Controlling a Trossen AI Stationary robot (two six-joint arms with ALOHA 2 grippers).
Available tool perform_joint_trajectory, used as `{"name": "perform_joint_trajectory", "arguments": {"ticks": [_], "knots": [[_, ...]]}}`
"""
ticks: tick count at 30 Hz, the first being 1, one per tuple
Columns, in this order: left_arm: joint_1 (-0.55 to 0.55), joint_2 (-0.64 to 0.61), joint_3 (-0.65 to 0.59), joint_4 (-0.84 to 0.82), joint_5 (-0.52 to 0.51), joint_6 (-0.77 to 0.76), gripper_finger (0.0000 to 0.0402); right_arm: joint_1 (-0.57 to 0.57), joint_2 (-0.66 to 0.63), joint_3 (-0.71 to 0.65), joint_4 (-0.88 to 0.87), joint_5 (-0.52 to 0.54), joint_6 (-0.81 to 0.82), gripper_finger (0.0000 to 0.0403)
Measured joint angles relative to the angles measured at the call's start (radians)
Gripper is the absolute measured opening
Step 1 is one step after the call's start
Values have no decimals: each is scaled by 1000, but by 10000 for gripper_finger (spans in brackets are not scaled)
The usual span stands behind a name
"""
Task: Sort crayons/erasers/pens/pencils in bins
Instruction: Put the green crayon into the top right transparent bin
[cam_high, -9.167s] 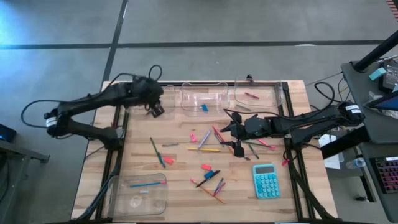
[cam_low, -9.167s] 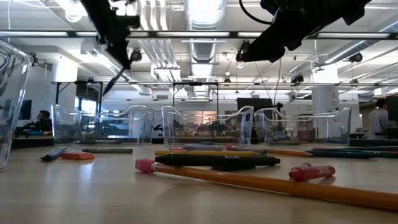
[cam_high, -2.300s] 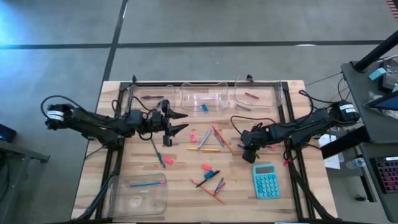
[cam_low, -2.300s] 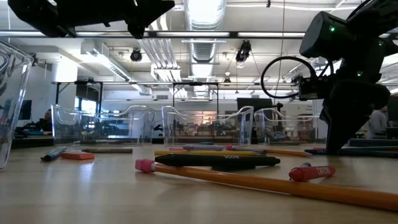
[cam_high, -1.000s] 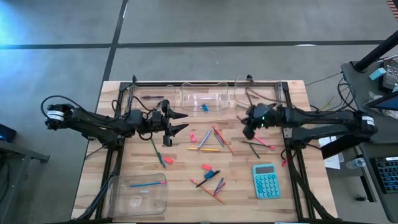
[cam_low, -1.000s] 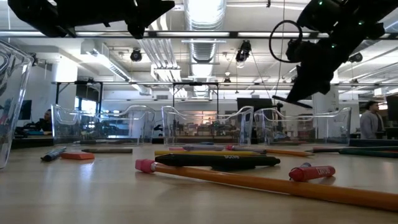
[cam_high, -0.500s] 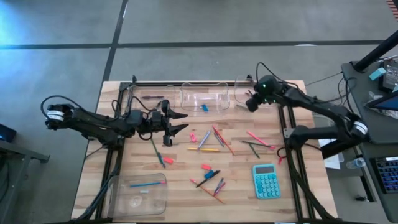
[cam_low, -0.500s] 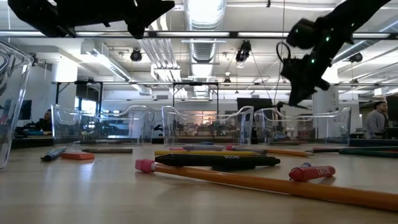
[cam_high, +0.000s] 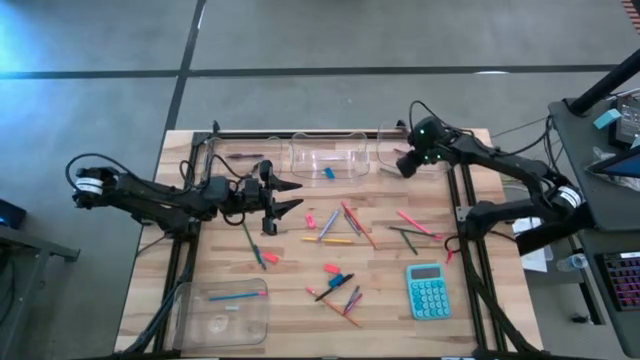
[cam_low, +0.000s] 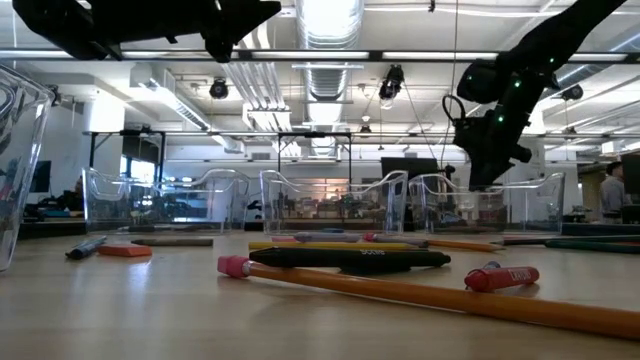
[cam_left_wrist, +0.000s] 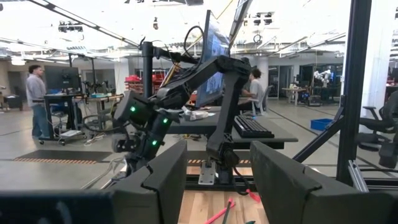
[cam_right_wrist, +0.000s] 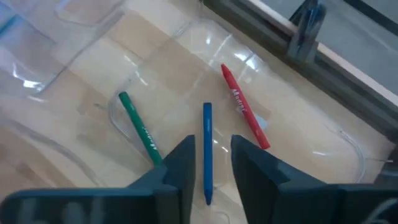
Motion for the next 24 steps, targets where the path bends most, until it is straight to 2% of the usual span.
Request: {"name": "perform_joint_trajectory", "arguments": {"ticks": [3,6,9,14,21,24], "knots": [[0,0,0,0,0,0,162,0,-36,14,-45,-1,0,123],[0,0,0,0,0,0,162,14,-93,35,-114,-47,1,135],[0,0,0,0,0,0,162,44,-164,50,-189,-96,-1,138],[0,0,0,0,0,0,162,122,-279,90,-313,-103,14,133],[0,-1,-2,-29,0,0,162,366,-354,163,-439,-88,173,120],[0,-2,-2,-26,0,0,162,511,-342,184,-483,-24,251,117]]}}
